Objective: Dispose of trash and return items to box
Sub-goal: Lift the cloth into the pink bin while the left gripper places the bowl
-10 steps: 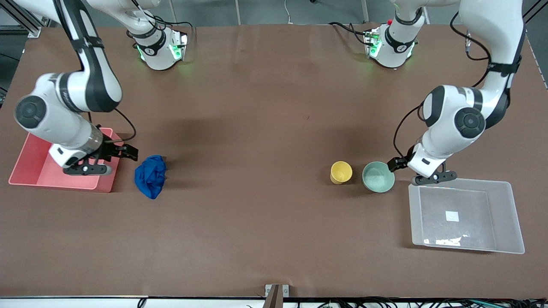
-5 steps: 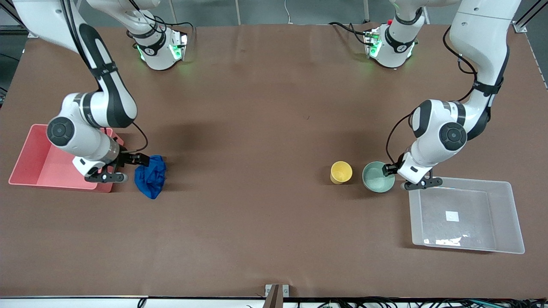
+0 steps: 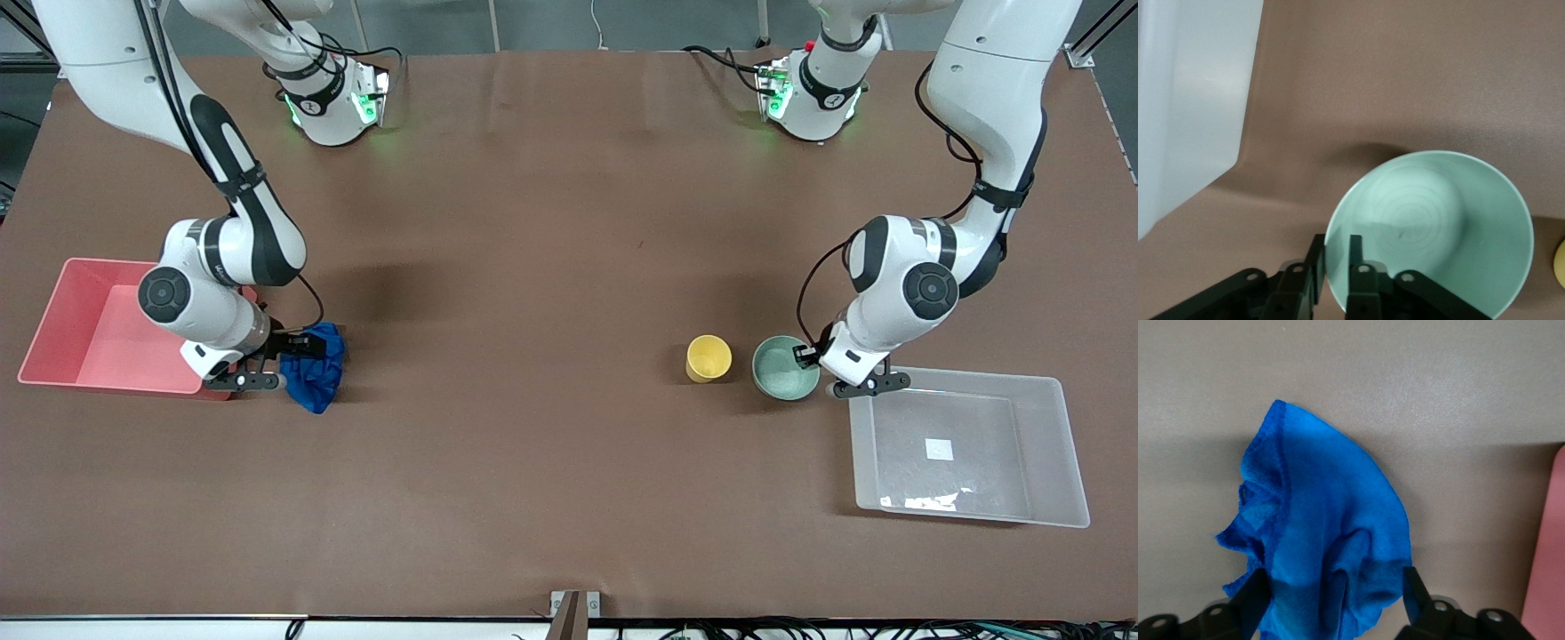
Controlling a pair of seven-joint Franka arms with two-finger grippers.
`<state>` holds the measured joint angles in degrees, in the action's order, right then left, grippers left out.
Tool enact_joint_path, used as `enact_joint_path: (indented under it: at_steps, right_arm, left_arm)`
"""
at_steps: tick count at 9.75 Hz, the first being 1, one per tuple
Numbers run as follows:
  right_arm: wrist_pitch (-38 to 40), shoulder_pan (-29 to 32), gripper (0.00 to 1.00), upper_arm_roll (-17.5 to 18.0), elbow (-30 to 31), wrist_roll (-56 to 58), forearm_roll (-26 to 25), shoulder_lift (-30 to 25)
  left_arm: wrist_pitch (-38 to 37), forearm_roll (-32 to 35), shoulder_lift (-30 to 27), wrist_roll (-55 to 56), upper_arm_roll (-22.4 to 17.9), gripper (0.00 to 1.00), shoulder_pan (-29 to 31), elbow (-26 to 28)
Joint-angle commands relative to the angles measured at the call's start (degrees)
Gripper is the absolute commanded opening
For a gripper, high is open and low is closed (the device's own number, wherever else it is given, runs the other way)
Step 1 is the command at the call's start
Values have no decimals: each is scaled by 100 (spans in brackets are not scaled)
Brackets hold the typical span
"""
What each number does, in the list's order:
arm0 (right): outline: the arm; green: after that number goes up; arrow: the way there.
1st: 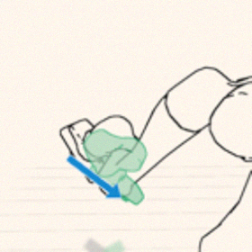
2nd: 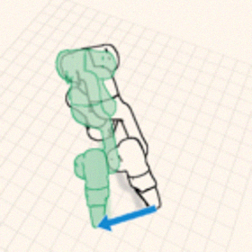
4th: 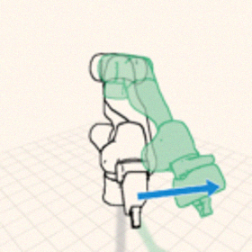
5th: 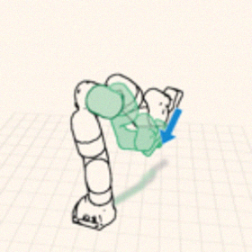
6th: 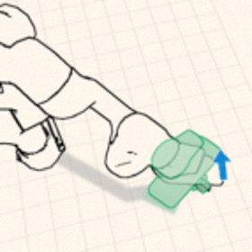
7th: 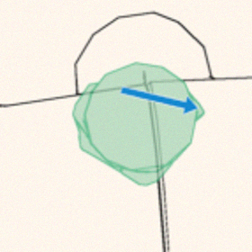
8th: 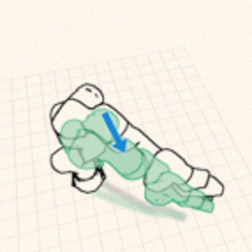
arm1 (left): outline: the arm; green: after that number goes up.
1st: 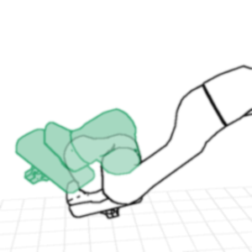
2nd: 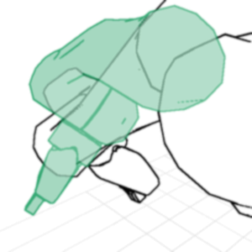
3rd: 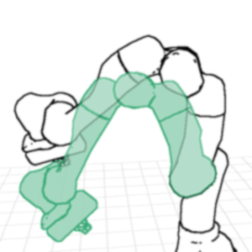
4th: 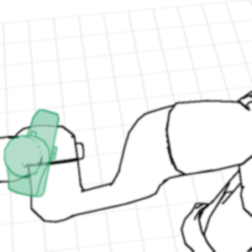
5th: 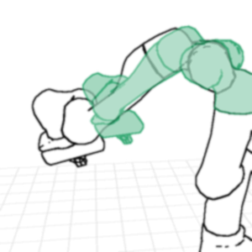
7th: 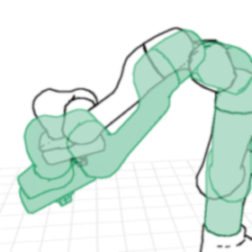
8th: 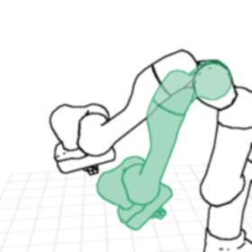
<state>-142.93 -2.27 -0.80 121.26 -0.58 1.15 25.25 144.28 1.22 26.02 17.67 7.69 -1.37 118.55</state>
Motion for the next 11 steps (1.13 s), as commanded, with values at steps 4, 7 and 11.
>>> enact_joint_path:
  at_steps: [4, 7, 11]
  right_arm:
    - [264, -37, 8, 18, 12, -57, 25, -46]
    - [1290, -37, 5, 18, -181, -66, 25, -659]
    - [2715, 287, 4, -26, -708, 14, -10, -1696]
  left_arm:
    - [-440, 63, -403, 131, -13, 0, 67, -409]
    - [-1795, 228, -388, -61, -57, 0, 206, -1726]
    - [-1824, 774, 752, -1771, -57, 0, 1058, -3141]
